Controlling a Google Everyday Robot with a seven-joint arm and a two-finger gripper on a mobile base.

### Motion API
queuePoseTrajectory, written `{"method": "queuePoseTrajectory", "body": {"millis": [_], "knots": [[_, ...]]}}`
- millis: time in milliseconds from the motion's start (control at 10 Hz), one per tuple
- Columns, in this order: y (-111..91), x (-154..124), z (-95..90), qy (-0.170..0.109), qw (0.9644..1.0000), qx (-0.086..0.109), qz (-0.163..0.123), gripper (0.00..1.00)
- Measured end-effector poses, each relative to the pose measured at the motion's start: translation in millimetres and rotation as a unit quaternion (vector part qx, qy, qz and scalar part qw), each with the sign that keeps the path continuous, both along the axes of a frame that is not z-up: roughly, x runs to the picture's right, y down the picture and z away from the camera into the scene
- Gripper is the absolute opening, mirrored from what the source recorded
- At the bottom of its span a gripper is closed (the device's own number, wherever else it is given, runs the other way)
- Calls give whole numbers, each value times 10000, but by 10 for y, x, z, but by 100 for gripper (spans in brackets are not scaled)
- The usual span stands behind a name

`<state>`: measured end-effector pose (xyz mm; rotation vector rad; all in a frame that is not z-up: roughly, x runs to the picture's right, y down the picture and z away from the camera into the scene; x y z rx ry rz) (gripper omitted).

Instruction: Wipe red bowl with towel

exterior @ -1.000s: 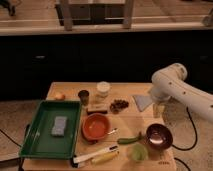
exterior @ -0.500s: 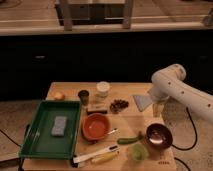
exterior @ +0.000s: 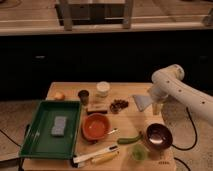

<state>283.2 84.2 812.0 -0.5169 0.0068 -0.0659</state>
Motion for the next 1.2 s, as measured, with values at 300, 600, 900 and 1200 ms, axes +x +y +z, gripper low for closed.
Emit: {"method": "queuePoseTrajectory", "body": {"millis": [300, 600, 900, 1200], "knots": [[-35, 48, 130, -52, 10000, -10, -26, 80], [-58, 81, 267, -127, 9999, -59, -53, 80], [-90, 86, 393, -224, 9996, -82, -129, 80], [-75, 113, 523, -342, 9992, -155, -152, 80]]}}
